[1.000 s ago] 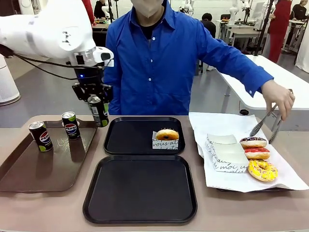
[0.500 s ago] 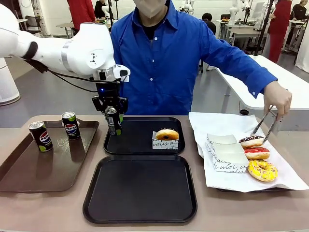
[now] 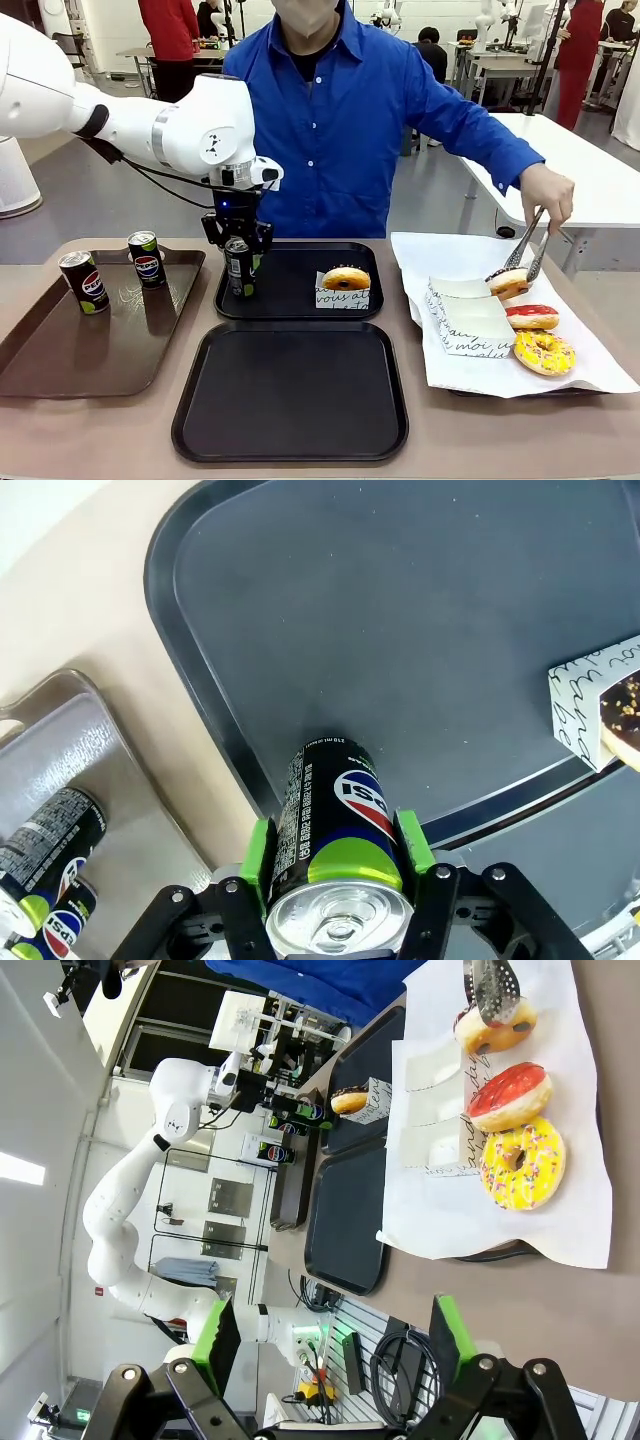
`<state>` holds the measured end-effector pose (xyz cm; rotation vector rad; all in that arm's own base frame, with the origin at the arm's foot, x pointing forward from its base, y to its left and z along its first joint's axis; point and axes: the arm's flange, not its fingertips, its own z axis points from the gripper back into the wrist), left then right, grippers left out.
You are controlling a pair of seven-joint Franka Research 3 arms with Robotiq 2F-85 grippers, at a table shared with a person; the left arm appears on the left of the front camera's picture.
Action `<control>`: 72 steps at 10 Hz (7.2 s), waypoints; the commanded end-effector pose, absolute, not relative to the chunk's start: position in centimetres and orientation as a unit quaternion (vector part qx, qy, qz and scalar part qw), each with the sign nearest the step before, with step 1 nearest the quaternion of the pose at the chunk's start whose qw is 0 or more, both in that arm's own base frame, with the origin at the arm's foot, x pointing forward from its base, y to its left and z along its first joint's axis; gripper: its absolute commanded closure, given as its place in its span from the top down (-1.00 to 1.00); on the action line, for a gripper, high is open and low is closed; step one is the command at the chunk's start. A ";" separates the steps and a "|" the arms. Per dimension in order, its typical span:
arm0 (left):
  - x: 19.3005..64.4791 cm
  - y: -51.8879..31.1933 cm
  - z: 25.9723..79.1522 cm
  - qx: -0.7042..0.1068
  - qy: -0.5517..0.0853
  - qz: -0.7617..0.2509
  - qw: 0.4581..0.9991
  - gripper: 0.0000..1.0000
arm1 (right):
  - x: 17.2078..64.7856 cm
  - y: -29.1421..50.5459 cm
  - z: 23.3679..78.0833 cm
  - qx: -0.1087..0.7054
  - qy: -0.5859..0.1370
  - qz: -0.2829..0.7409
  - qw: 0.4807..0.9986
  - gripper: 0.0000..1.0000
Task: Set up donuts and drinks on trays.
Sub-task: Pick up one Pepsi coke and place it on the Flat Tray, then pick up one Pepsi coke from the Handle tray and place it on the Flat Tray without a Pepsi coke.
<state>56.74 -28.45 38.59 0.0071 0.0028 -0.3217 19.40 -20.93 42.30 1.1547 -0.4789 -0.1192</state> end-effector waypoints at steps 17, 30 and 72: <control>34.7 -16.1 48.6 -0.009 -0.099 -0.197 0.975 1.00 | 19.6 -21.0 42.4 0.546 -0.233 -0.051 0.803 1.00; 37.0 -11.3 50.7 -0.024 -0.104 -0.124 0.987 1.00 | 19.6 -21.0 42.4 0.546 -0.233 -0.051 0.803 1.00; 51.9 1.9 38.8 -0.006 -0.021 0.016 1.000 1.00 | 19.6 -21.0 42.4 0.546 -0.233 -0.051 0.803 1.00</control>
